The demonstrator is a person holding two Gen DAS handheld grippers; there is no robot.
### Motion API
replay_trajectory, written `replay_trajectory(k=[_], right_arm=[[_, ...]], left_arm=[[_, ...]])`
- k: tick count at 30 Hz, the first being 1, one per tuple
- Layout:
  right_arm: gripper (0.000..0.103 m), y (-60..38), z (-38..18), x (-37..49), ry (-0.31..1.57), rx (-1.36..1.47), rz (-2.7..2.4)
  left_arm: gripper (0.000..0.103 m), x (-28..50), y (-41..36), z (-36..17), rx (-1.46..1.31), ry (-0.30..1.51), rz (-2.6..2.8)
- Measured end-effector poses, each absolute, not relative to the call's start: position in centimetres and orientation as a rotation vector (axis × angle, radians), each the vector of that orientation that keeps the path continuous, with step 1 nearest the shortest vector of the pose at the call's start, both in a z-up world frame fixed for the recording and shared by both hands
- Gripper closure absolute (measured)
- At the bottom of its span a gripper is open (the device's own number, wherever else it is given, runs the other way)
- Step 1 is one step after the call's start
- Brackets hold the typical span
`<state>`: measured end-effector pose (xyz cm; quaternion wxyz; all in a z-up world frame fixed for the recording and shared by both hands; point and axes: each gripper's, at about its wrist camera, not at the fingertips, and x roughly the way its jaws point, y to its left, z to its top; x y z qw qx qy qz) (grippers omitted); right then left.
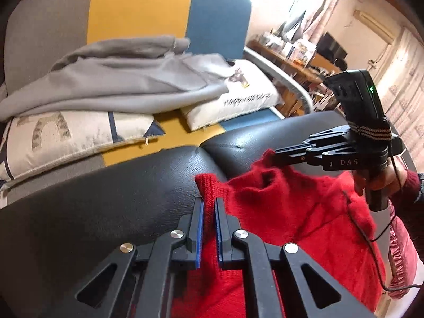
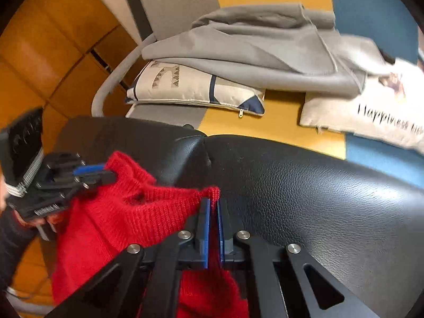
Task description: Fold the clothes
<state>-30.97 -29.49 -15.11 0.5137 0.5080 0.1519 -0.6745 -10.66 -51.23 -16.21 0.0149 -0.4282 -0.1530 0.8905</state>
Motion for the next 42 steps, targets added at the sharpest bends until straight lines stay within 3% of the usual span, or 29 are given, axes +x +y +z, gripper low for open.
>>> replay_trajectory(k=[6, 15, 26, 30, 35, 42], right_arm=[[0.098, -26.8, -11.3, -28.8, 0.294, 1.122, -1.643], [0.098, -21.0, -8.6, -23.3, 0.237, 1.063, -1.659], [0.099, -15.5, -14.9, -19.0, 0.279, 1.207, -1.692], [0.099, -14.7, -14.4, -18.5, 0.287, 1.204, -1.716], [0.099, -16.1, -10.9, -17.5, 0.338, 1.094, -1.759], [0.096, -21.3, -10.1, -16.7, 0.477, 1.037, -1.801]], left_arm=[[0.096, -7.7, -49.7, -13.1, -1.208, -0.472, 2.812], [0.097, -2.2, -46.6, -12.8, -1.155, -0.454, 2.857], [0.096, 2.1, -42.7, -17.8, -1.373, -0.215, 2.825], [0.097, 3.7, -43.9, -17.1, -1.360, -0.266, 2.855], [0.093, 3.4, -45.8, -13.4, -1.158, -0.472, 2.919], [0.091, -2.0, -42.0, -13.6, -1.160, -0.396, 2.839]])
